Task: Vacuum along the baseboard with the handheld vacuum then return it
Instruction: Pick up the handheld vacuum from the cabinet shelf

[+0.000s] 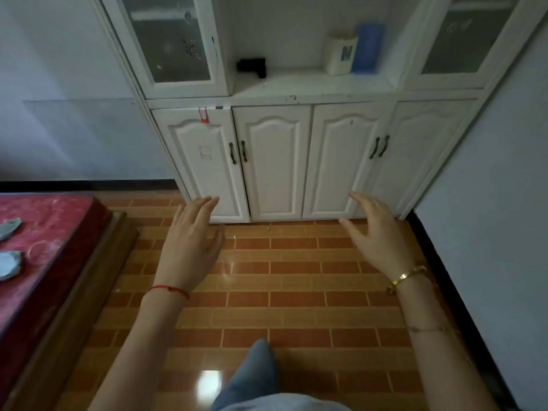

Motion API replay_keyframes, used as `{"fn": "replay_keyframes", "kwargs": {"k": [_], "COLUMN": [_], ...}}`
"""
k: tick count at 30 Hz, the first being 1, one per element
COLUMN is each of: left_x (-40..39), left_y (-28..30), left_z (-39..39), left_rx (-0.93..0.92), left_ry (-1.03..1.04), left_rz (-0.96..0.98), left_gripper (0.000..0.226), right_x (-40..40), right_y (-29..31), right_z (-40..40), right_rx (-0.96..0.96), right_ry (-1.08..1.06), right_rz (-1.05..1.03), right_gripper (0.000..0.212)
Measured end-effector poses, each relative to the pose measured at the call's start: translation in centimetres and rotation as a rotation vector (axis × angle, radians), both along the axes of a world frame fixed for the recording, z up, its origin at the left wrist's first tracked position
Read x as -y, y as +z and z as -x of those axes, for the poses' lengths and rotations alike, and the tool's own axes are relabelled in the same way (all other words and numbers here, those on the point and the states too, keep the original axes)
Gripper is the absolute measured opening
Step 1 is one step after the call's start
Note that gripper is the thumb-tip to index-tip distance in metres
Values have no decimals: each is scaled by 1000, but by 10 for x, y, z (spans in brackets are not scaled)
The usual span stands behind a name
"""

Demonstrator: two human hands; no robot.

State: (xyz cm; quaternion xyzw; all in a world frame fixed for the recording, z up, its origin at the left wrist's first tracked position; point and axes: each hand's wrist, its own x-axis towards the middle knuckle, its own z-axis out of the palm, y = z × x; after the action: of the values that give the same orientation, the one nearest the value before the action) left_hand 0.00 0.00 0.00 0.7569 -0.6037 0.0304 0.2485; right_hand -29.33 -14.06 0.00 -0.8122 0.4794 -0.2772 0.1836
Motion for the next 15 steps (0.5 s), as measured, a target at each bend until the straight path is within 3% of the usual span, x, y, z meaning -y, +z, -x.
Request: {"fn": "replay_keyframes", "kwargs": {"k": [15], "left_x": [207], "left_y": [-8], "left_z": [-120], "left_rx": [-74], "left_ry": [-12], "left_rz": [26], "left_gripper": [51], "right_x": [204], "right_y": [-14], "right_z": [-129], "right_rx": [44], "right_ry": [-26], "right_rz": [-11], "right_gripper": [52]}}
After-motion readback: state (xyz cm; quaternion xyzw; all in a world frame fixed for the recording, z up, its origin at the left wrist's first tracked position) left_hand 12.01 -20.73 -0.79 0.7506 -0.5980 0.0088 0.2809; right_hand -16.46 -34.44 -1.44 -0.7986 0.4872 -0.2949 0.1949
